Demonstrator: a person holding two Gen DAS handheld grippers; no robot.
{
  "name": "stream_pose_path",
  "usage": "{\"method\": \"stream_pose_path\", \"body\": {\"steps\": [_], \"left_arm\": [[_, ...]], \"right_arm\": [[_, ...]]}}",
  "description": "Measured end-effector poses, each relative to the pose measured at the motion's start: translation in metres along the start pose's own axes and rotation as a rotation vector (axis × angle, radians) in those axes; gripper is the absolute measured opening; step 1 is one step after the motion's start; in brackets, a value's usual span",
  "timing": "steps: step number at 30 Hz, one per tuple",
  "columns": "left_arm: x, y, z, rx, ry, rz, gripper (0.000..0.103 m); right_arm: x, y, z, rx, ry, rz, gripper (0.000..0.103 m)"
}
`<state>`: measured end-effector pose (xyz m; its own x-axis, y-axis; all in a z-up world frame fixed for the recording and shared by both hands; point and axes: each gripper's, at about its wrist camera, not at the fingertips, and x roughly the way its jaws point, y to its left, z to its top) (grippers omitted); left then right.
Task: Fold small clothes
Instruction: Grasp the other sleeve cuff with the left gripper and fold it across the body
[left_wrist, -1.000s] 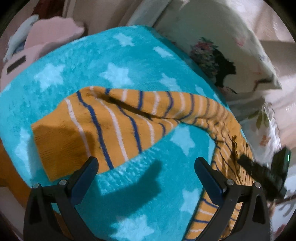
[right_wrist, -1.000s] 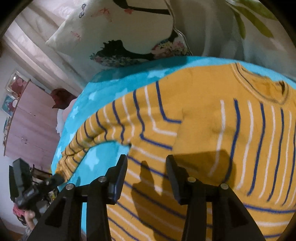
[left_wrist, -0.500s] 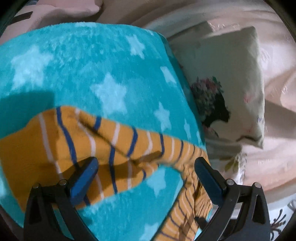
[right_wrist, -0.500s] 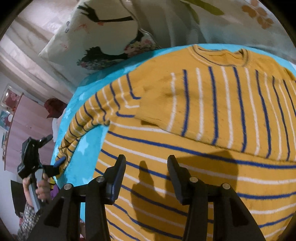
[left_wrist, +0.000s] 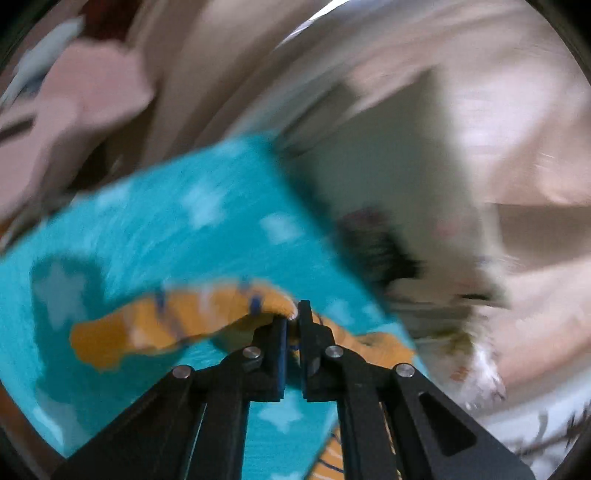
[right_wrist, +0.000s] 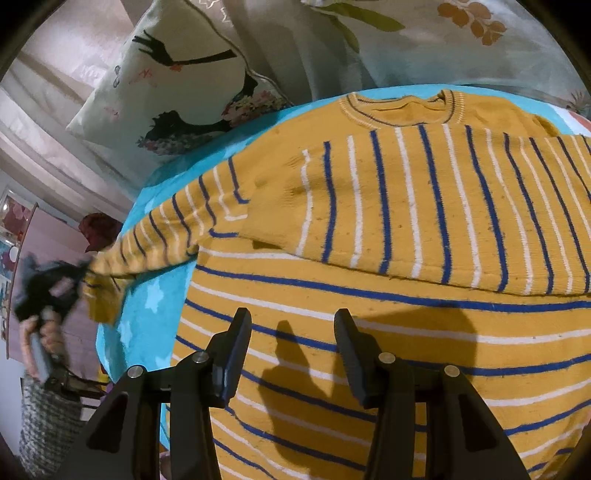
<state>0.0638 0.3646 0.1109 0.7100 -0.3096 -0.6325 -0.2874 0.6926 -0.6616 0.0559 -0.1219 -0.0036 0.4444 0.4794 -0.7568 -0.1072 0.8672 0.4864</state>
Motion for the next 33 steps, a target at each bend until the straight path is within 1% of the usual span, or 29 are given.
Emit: {"method": "stream_pose_path", "body": {"steps": [2,3,5,6,7,8,9,10,11,13,14,15,16,18,20,23,27,28,29,30,31,33], "left_arm": [[-0.016,-0.009,-0.008,0.036,-0.008,-0.04,0.005],[-0.022,-0.006,-0.016,0.044,-0.003,-0.033,0.005],[-0.019,0.01,-0.034,0.029,0.02,0.02,0.005],[-0.012,0.026,-0.045,-0.003,0.049,0.051,0.005],[-0.001,0.049,-0.057,-0.063,0.097,0.083,0.005],[0.005,0.068,-0.066,-0.117,0.131,0.097,0.005],[0.009,0.08,-0.073,-0.151,0.15,0.104,0.005],[0.012,0.096,-0.082,-0.192,0.163,0.132,0.005],[0.012,0.103,-0.085,-0.202,0.16,0.143,0.006],[0.007,0.115,-0.088,-0.229,0.137,0.147,0.018],[0.006,0.117,-0.088,-0.235,0.127,0.14,0.033],[0.003,0.119,-0.088,-0.245,0.11,0.108,0.047],[0.002,0.119,-0.086,-0.251,0.1,0.087,0.054],[0.004,0.122,-0.083,-0.268,0.077,0.042,0.071],[0.008,0.119,-0.079,-0.268,0.065,0.023,0.076],[0.018,0.115,-0.062,-0.253,0.037,0.035,0.081],[0.027,0.11,-0.043,-0.272,0.019,0.111,0.08],[0.029,0.107,-0.04,-0.275,0.025,0.132,0.076],[0.031,0.102,-0.037,-0.269,0.038,0.147,0.05],[0.032,0.098,-0.035,-0.257,0.053,0.145,0.021],[0.033,0.089,-0.034,-0.231,0.07,0.142,0.014],[0.029,0.059,-0.036,-0.148,0.066,0.13,0.014]], "right_arm": [[0.0,-0.001,0.0,0.003,0.0,-0.001,0.051],[-0.001,-0.001,0.0,0.003,-0.001,-0.002,0.051],[0.0,-0.001,-0.002,0.007,0.001,-0.003,0.051],[0.001,-0.002,-0.002,0.009,0.004,-0.006,0.051],[0.002,-0.002,-0.003,0.012,0.008,-0.008,0.051],[0.004,-0.003,-0.004,0.015,0.014,-0.011,0.051],[0.005,-0.004,-0.004,0.016,0.018,-0.013,0.051],[0.005,-0.004,-0.005,0.017,0.021,-0.016,0.051],[0.006,-0.004,-0.005,0.015,0.024,-0.019,0.051],[0.007,-0.005,-0.006,0.014,0.029,-0.026,0.051],[0.007,-0.005,-0.006,0.016,0.032,-0.029,0.051],[0.007,-0.006,-0.007,0.02,0.034,-0.03,0.051],[0.009,-0.006,-0.008,0.024,0.038,-0.032,0.051],[0.01,-0.006,-0.009,0.026,0.045,-0.036,0.051],[0.012,-0.005,-0.011,0.024,0.05,-0.037,0.051],[0.011,-0.002,-0.013,0.017,0.048,-0.042,0.051],[0.004,-0.005,-0.016,0.02,0.034,-0.059,0.051],[0.002,-0.007,-0.018,0.026,0.031,-0.061,0.051],[-0.002,-0.012,-0.02,0.04,0.025,-0.062,0.051],[-0.006,-0.015,-0.021,0.051,0.018,-0.063,0.051],[-0.01,-0.018,-0.023,0.059,0.009,-0.065,0.051],[-0.022,-0.026,-0.026,0.077,-0.02,-0.067,0.051]]}}
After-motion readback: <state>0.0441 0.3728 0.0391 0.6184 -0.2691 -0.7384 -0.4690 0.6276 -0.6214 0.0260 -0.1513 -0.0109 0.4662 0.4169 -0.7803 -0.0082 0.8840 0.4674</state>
